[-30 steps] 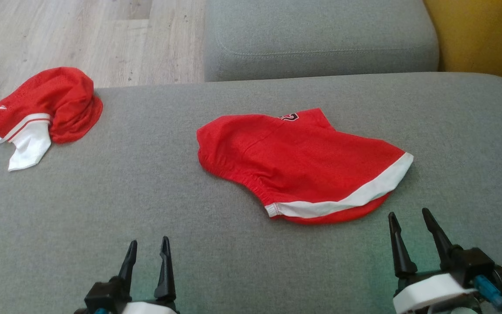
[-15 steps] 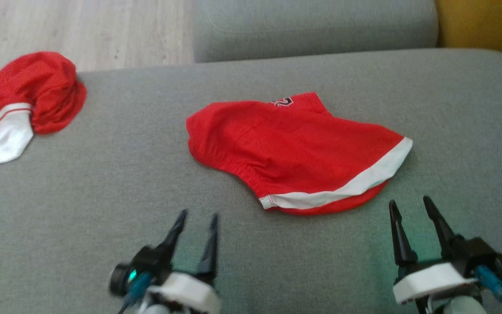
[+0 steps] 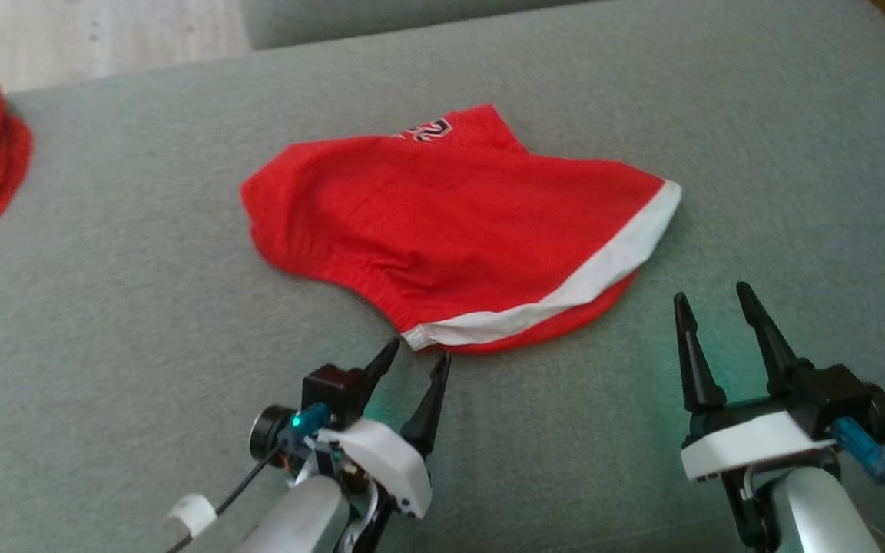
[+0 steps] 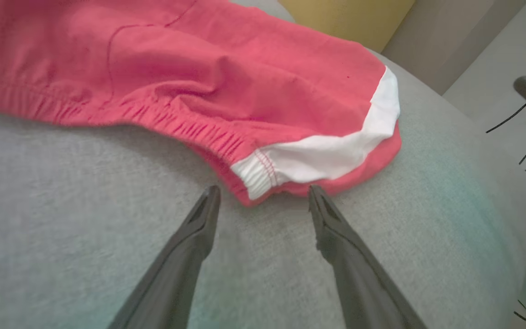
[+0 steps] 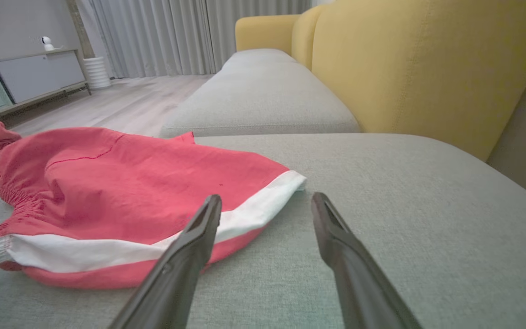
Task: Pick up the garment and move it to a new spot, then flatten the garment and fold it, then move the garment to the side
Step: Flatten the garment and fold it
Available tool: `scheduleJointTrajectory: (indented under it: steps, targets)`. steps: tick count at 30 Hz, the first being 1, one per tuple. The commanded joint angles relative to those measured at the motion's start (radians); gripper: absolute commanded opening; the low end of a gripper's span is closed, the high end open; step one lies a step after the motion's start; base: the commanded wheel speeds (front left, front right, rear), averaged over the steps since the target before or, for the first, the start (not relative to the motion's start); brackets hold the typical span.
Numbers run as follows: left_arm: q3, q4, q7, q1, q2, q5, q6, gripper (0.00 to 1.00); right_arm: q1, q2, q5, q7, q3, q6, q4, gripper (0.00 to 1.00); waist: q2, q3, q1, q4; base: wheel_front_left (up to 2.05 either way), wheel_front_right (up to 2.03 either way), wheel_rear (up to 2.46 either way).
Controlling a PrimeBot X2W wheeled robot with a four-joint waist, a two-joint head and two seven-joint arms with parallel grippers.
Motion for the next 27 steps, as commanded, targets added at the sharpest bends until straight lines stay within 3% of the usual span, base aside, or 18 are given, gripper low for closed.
scheduleJointTrajectory:
  steps: [1,5,6,7,8,9,17,27]
  targets:
    - [0.005,-0.014,-0.024,-0.065,-0.005,-0.019,0.009,1.00,-0.042,-0.005,0.001,-0.011,0.024,-0.001,-0.032,1.00,0.0000,0.035,-0.0002,-0.041,0.00,0.00,0.00]
    - [-0.020,0.004,-0.050,-0.107,-0.005,-0.047,0.017,1.00,-0.048,-0.005,0.005,-0.011,0.022,-0.001,-0.032,1.00,0.0000,0.045,-0.0002,-0.063,0.00,0.00,0.00]
    - [-0.023,0.008,-0.061,-0.115,-0.005,-0.052,0.021,0.67,-0.049,-0.005,0.006,-0.011,0.021,-0.001,-0.031,1.00,0.0000,0.045,-0.0002,-0.066,0.00,0.00,0.00]
    - [-0.023,0.008,-0.061,-0.115,-0.005,-0.052,0.021,0.67,-0.049,-0.005,0.006,-0.011,0.021,-0.001,-0.031,1.00,0.0000,0.045,-0.0002,-0.066,0.00,0.00,0.00]
    - [-0.027,0.011,-0.068,-0.121,-0.005,-0.059,0.024,0.39,-0.049,-0.005,0.007,-0.011,0.020,-0.001,-0.031,1.00,0.0000,0.045,-0.0002,-0.069,0.00,0.00,0.00]
    - [-0.032,0.014,-0.074,-0.127,-0.005,-0.065,0.025,0.02,-0.049,-0.005,0.008,-0.011,0.018,-0.001,-0.031,1.00,0.0000,0.044,-0.0002,-0.070,0.00,0.00,0.00]
    - [-0.037,0.019,-0.140,-0.127,0.010,-0.073,0.042,0.00,-0.034,-0.005,0.007,-0.011,-0.006,-0.001,-0.025,1.00,0.0000,0.004,-0.0002,-0.031,0.00,0.00,0.00]
    - [0.040,-0.060,-0.129,-0.015,0.162,-0.110,0.089,0.00,0.001,-0.005,-0.003,-0.011,-0.019,-0.001,-0.014,1.00,0.0000,-0.064,-0.0002,0.047,0.00,0.00,0.00]
